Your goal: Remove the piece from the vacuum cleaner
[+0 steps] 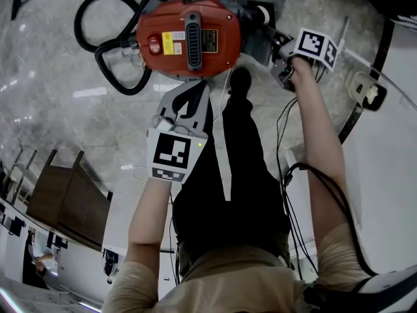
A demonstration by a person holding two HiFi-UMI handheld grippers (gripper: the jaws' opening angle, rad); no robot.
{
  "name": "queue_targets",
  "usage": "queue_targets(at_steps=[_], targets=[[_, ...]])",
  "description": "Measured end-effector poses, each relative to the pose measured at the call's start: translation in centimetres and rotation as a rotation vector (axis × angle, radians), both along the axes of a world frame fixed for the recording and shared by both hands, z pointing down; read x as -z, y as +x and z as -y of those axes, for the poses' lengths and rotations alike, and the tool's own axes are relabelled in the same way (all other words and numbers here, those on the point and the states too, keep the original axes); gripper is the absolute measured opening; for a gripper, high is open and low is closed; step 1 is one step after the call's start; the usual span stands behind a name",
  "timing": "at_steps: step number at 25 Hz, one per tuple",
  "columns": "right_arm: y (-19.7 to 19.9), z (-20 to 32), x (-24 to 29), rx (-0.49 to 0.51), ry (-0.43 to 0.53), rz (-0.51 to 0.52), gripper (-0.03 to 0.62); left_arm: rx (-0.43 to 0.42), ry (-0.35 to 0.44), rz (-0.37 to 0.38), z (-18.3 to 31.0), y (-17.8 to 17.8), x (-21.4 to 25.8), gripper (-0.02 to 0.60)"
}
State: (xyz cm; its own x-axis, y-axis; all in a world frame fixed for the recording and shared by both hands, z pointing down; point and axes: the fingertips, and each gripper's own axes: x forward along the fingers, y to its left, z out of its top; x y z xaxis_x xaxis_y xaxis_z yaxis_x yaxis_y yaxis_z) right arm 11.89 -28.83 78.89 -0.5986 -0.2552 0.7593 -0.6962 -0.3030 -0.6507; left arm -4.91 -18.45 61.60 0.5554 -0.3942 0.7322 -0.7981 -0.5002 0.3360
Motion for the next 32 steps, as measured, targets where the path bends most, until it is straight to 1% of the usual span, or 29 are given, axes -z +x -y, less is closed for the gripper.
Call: queue_targets(at_steps=[2,3,4,5,14,17,18,19,20,21,23,24,25,30,32], targets=[[-0.2,0.1,0.1,0.36,0.117,-0.17,0.043,-0.002,-0.003,-0.003,0.0,-0.2,-0.1,0.003],[-0.4,0.0,0.1,0.513,0.161,-0.246,0.034,-0.002,-0.006,0.0,-0.1,-0.3,-0.2,0.003],[-0.5,-0.1,0.1,0.618,0.192,-0.297,0.032,-0.001,-0.009,0.004,-0.1,-0.5,-0.4,0.003],[-0.6,-0.2,0.0,0.682,0.214,-0.328,0.032,0.001,-0.013,0.009,-0.2,-0.6,-0.5,0.003],[0.0,-0.5,-0.3,0.991,0.449,-0.608,0.032,-0.002,-0.013,0.003,-0.1,-0.3,-0.4,0.003],[0.0,-0.4,-0.1,1.029,0.511,-0.688,0.032,-0.003,-0.017,0.004,-0.3,-0.3,-0.4,0.003],[0.1,-0.4,-0.1,1.021,0.52,-0.71,0.032,-0.004,-0.018,0.005,-0.4,-0.3,-0.4,0.003],[0.1,-0.4,-0.2,0.992,0.516,-0.719,0.034,-0.004,-0.018,0.006,-0.4,-0.3,-0.4,0.003],[0.2,-0.4,-0.2,0.922,0.49,-0.698,0.034,-0.004,-0.018,0.006,-0.5,-0.4,-0.4,0.003],[0.2,-0.4,-0.3,0.799,0.436,-0.64,0.032,-0.002,-0.017,0.007,-0.5,-0.5,-0.3,0.003],[0.3,-0.1,-0.2,0.476,0.289,-0.464,0.032,0.002,-0.016,0.007,-0.4,-0.6,-0.4,0.003],[0.3,0.0,-0.2,0.342,0.226,-0.389,0.032,0.005,-0.017,0.007,-0.4,-0.7,-0.5,0.003],[0.2,0.0,-0.2,0.247,0.181,-0.334,0.032,0.007,-0.017,0.007,-0.4,-0.7,-0.6,0.003],[0.6,-0.3,-0.5,-0.063,0.007,-0.093,0.035,0.002,-0.018,-0.005,-0.5,-0.2,-0.5,0.003],[0.6,-0.3,-0.5,-0.13,-0.03,-0.031,0.037,0.003,-0.019,-0.003,-0.6,-0.3,-0.6,0.003]])
